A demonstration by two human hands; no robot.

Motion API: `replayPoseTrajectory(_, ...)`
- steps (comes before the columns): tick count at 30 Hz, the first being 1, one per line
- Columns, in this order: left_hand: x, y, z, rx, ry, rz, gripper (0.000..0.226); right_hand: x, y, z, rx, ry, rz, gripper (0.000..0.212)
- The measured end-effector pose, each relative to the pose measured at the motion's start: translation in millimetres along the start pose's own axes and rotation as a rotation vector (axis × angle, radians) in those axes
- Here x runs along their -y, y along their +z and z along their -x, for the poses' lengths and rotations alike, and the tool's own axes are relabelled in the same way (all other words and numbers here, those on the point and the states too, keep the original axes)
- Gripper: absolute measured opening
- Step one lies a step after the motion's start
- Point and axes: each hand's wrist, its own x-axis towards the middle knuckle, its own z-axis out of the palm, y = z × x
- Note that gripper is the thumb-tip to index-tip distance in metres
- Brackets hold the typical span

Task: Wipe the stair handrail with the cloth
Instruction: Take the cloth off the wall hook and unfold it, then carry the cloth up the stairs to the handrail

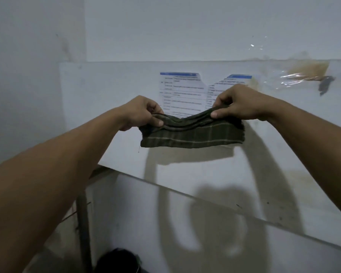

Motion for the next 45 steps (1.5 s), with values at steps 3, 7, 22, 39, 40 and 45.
replayPoseTrajectory(3,41,-37,22,-0.049,-0.085,-0.047,0.012,25,41,-36,0.089,-0.049,0.032,0.007)
replayPoseTrajectory(7,95,-85,58,-0.134,-0.180,-0.162,0.013,69,105,-86,0.210,-0.126,0.022,0.008)
replayPoseTrajectory(22,236,-240,223,-0.303,-0.666,-0.338,0.017,274,318,-191,0.526,-0.529,-0.171,0.009)
replayPoseTrajectory(39,287,-312,382,-0.617,-1.194,-0.471,0.015,500,462,-240,0.760,-1.090,-0.270,0.009)
replayPoseTrajectory(40,286,-312,392,-0.642,-1.227,-0.483,0.015,513,468,-239,0.768,-1.130,-0.276,0.010)
replayPoseTrajectory(45,270,-303,450,-0.814,-1.373,-0.519,0.014,582,491,-214,0.806,-1.329,-0.312,0.015)
